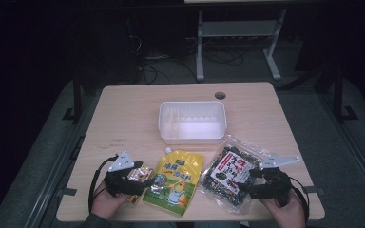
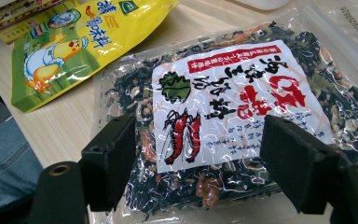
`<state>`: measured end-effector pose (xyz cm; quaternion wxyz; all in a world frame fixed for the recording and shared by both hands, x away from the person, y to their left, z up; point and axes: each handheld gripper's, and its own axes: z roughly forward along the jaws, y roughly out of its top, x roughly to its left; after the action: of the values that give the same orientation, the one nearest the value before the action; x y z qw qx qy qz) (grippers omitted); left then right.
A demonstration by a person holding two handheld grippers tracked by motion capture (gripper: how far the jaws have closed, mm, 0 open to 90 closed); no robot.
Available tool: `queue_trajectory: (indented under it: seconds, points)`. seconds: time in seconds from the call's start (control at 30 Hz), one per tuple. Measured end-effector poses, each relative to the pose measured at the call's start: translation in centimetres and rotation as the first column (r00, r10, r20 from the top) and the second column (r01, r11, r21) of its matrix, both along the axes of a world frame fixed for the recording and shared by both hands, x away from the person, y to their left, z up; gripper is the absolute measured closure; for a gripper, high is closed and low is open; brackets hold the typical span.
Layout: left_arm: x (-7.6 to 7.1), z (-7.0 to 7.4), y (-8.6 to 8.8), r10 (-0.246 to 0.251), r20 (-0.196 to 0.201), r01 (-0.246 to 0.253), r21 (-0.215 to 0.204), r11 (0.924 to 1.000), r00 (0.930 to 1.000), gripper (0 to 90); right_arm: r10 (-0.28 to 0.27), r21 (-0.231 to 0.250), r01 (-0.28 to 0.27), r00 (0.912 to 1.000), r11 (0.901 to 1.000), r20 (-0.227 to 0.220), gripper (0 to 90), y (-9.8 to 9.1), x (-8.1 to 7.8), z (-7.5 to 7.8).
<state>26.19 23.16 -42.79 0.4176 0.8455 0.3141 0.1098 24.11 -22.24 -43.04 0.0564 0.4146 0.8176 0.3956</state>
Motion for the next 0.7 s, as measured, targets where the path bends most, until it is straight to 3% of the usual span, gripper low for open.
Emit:
queue_trajectory:
  seconds: [0.7]
  points:
    - [-0.5,0.8,-1.3,-0.016,-0.011,0.016,-0.011,0.9998,0.9998,18.1,0.014,0.039,-0.015,0.9999,0.9991,0.004,24.2,-0.6,0.3,0.4]
